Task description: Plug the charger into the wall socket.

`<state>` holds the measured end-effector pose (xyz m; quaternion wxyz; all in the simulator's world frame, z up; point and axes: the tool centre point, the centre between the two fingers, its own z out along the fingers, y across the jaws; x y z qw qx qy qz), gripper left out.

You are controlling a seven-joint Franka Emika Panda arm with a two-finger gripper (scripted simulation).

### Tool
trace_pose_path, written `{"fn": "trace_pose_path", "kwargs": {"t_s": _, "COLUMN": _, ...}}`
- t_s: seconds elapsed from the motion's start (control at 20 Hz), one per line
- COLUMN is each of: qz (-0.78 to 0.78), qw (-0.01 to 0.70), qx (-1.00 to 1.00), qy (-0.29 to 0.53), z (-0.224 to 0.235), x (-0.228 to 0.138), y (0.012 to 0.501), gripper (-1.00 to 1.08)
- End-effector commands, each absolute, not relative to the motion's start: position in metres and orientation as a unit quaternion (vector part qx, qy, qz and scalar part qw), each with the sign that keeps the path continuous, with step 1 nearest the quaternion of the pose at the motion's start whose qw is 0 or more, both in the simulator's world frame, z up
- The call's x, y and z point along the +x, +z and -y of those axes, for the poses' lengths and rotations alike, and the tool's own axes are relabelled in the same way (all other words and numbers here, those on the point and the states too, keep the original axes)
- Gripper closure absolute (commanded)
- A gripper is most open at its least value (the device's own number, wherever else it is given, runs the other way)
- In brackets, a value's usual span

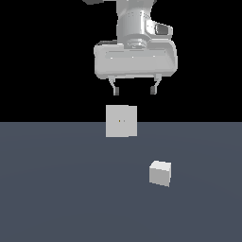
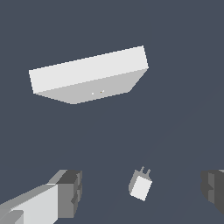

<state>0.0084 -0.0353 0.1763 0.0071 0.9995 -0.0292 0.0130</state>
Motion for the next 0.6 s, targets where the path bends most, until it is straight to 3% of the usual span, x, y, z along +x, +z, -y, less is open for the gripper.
{"fn": "trace_pose_path", "kwargs": {"t_s": 0.0, "qz": 0.029, "qw": 0.007, "qx": 0.999, "qy": 0.013, "z": 0.035, "x": 0.008, "y": 0.176, "gripper": -0.92}}
{"fn": "trace_pose_path", "kwargs": {"t_s": 0.55, "qz": 0.057, "qw": 0.009, "qx": 0.998, "qy": 0.024, "z": 0.042, "x": -0.006, "y": 0.162, "gripper": -0.92}}
